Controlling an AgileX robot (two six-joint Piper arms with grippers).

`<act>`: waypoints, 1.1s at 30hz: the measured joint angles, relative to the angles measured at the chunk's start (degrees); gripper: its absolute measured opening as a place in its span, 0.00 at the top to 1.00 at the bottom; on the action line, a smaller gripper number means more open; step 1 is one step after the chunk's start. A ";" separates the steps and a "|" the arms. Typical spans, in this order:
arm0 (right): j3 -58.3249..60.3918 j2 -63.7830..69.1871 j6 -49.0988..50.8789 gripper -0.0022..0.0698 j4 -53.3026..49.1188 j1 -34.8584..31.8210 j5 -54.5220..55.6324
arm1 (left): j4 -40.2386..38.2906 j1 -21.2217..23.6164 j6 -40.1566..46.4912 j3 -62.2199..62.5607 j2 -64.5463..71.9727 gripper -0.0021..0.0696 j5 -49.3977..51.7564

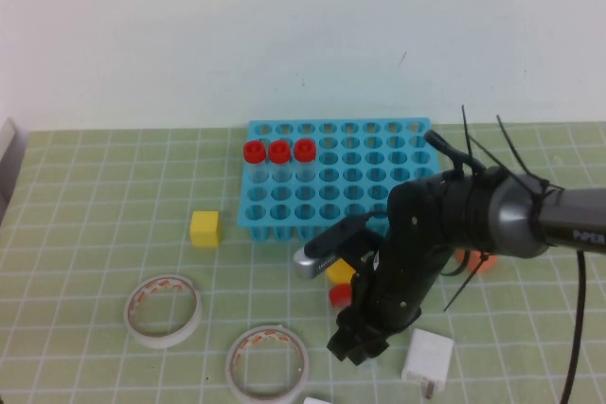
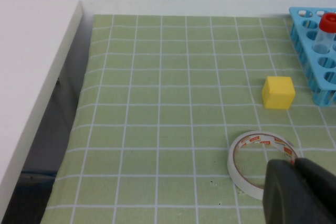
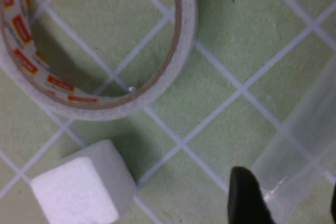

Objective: Place the test tubes

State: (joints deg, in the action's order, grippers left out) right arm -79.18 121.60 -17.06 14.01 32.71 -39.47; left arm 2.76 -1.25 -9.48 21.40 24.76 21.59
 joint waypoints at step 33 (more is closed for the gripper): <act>-0.47 -0.06 4.90 0.64 -2.02 0.10 2.24 | -4.60 -0.32 0.29 -0.05 0.00 0.97 0.85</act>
State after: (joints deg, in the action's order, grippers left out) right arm -79.66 121.54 -12.16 11.99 32.82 -37.23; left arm -1.83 -1.57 -9.19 21.34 24.76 22.44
